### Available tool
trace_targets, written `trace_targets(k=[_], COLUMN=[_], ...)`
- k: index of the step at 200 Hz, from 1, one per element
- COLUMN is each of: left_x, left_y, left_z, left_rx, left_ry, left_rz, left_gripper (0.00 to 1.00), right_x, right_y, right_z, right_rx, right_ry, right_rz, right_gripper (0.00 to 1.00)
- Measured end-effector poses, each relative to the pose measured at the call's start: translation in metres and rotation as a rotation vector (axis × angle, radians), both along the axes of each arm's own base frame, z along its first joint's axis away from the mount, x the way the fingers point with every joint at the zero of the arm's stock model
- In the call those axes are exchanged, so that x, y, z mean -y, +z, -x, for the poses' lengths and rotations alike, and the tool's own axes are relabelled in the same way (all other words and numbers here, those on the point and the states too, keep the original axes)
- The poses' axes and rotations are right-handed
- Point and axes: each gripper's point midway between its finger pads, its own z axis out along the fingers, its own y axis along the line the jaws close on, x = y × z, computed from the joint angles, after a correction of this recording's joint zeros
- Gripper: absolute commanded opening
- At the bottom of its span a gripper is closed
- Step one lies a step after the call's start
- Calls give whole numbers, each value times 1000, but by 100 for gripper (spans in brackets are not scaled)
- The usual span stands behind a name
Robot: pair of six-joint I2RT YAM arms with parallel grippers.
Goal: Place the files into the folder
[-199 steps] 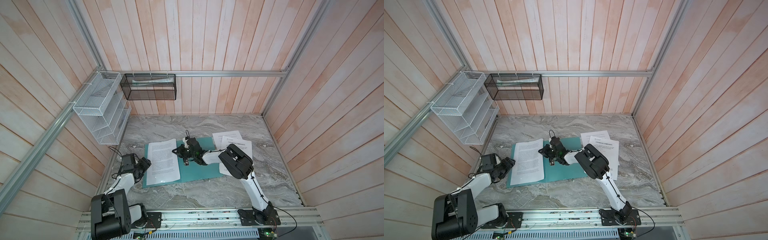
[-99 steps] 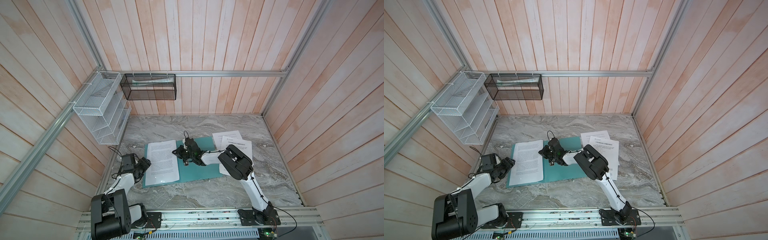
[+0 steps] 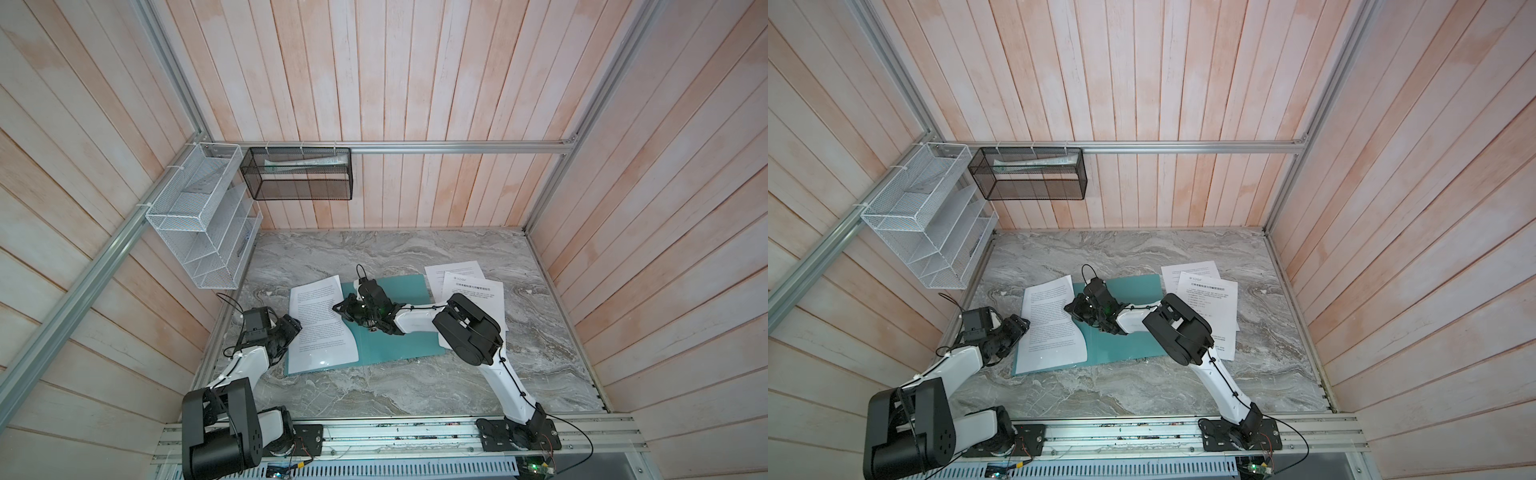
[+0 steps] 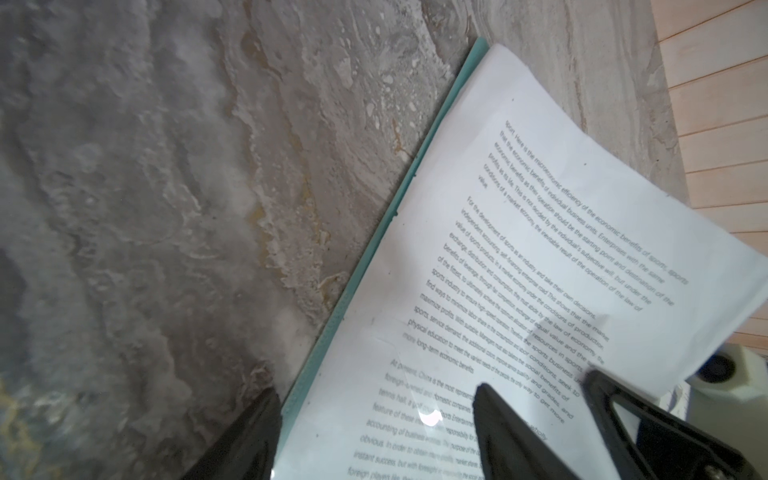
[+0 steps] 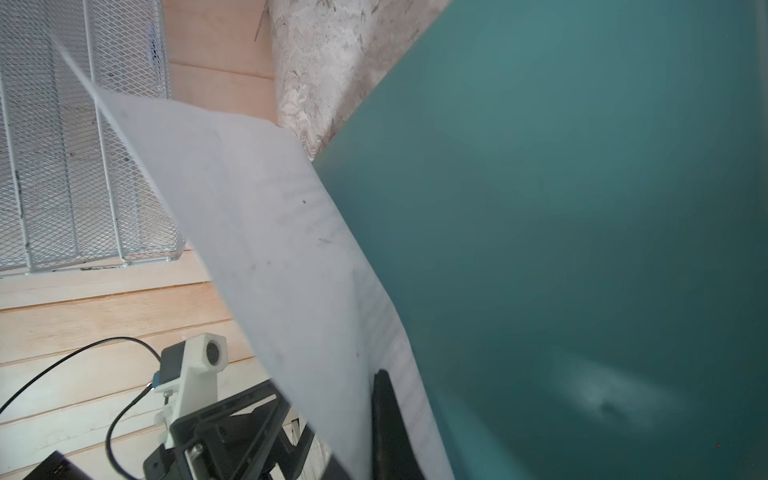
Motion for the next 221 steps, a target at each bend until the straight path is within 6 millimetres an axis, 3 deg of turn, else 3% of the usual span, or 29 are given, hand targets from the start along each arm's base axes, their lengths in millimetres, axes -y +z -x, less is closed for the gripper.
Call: trace_targets(k=[10, 39, 57, 69, 88, 103, 116, 128, 137, 170, 221], left_x=[0, 0, 0, 0, 0, 0, 0, 0, 0, 1, 4], left_y=[0, 0, 0, 0, 0, 0, 0, 0, 0, 0, 1], left_z=[0, 0, 0, 0, 0, 0, 0, 0, 0, 0, 1], left_rx=[0, 0, 0, 0, 0, 0, 0, 1, 1, 1, 3], left_ry=[0, 0, 1, 0, 0, 0, 0, -1, -1, -2, -14], left_rz=[0, 0, 0, 0, 0, 0, 0, 1, 2, 2, 9], left_gripper=[75, 75, 75, 75, 75, 75, 75, 75, 75, 75, 75], right_x=[1, 10, 17, 21, 33, 45, 56, 64, 70, 93, 90], right_y=[-1, -4, 9, 25, 54, 70, 73, 65, 53, 5, -15], right_z=[-1, -2, -5, -4, 3, 12, 22, 31, 39, 70, 95], right_rx=[1, 30, 74, 118, 192, 243, 259, 258, 246, 149, 94], right_ry=[-1, -13, -23, -11, 14, 44, 80, 123, 158, 275, 415], right_rz=[3, 70, 112, 127, 152, 170, 200, 234, 261, 373, 377], right_gripper=[1, 49, 64, 67, 67, 52, 48, 35, 30, 29, 29])
